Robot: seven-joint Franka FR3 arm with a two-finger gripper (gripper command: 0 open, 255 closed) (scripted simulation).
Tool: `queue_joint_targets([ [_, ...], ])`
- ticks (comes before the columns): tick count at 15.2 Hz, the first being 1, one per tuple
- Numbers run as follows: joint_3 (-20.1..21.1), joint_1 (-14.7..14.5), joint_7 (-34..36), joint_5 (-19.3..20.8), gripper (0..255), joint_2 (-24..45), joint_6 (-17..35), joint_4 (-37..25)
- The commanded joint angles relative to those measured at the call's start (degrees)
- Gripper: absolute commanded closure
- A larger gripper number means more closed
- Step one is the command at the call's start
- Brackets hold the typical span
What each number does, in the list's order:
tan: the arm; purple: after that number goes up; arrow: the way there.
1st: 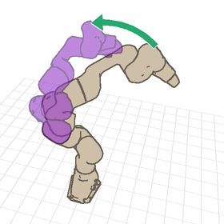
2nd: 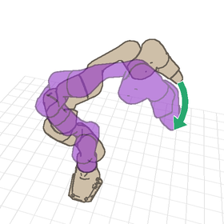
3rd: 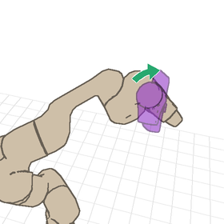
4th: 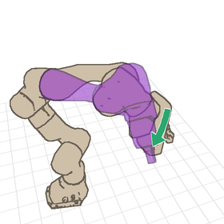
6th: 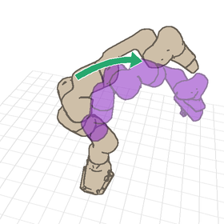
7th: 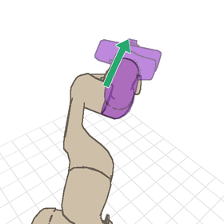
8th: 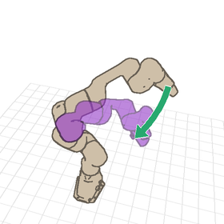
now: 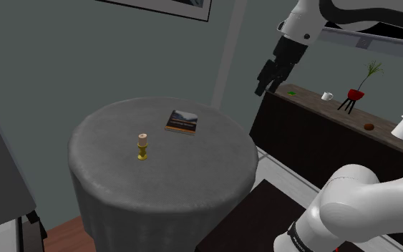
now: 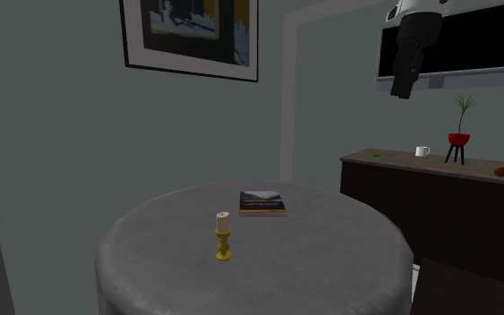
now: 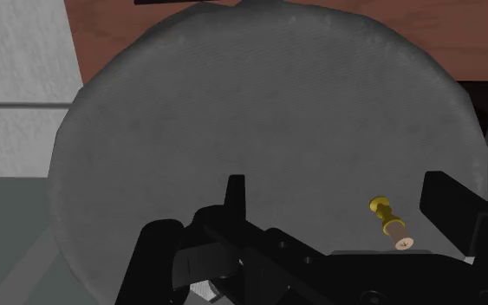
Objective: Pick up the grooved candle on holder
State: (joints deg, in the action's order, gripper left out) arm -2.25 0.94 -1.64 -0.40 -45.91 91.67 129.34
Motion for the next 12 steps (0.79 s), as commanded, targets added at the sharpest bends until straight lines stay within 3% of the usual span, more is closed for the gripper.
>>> queue_joint_targets([
  [1,0.0,0.0,0.0,0.0,0,0.0,0.0,0.0],
  [12,7.17,-1.79,8.37,-3.03,0,15.55,16.67,1.38],
])
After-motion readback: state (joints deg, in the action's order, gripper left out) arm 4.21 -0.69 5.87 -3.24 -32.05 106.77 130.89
